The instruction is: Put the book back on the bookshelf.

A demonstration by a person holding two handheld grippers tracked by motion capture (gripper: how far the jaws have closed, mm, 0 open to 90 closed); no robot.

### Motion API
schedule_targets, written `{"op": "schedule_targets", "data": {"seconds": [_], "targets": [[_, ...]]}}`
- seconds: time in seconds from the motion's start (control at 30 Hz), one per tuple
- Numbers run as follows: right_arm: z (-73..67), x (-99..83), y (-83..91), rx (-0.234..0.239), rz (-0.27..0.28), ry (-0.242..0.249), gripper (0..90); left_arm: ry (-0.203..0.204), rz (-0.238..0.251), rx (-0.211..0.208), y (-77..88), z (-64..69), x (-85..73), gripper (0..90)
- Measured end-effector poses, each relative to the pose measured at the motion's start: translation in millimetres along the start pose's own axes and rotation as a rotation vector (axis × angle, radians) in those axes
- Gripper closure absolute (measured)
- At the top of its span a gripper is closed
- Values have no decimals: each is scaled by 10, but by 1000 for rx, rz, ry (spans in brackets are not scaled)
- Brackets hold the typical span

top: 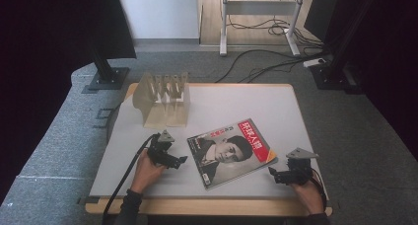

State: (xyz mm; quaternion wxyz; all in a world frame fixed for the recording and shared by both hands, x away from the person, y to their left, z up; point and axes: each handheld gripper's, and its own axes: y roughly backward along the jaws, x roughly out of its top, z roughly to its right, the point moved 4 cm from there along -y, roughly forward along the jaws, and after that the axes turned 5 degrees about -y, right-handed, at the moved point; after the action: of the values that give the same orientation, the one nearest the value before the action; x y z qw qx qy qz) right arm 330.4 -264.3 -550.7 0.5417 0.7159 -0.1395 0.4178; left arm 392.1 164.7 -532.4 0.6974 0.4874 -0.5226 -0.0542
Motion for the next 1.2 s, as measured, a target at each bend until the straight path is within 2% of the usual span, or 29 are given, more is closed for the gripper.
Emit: {"op": "schedule_targets", "data": {"seconds": [0.1,0.2,0.43,0.5,0.67,0.77,0.93,1.1,1.2], "targets": [[-20,24,-7,1,-1,11,8,-29,-18,-1,-41,8,88,0],[-33,46,-14,2,-4,22,8,-42,-31,-11,-92,20,170,0],[-66,115,-41,3,-1,43,0,-62,-32,-35,-213,-1,328,0],[-76,135,-59,3,-2,50,0,-71,-31,-26,-248,-12,370,0],[-107,165,-125,4,-12,62,0,-87,-21,-35,-330,-38,463,0],[-118,171,-164,3,-19,66,0,-83,-9,-47,-399,-56,487,0],[-123,162,-245,5,-32,72,0,-98,-33,-54,-532,-62,496,0],[-125,149,-306,0,-47,81,0,-109,-43,-82,-652,-36,506,0],[-119,147,-312,5,-46,82,0,-99,-49,-105,-703,-22,488,0]]}}
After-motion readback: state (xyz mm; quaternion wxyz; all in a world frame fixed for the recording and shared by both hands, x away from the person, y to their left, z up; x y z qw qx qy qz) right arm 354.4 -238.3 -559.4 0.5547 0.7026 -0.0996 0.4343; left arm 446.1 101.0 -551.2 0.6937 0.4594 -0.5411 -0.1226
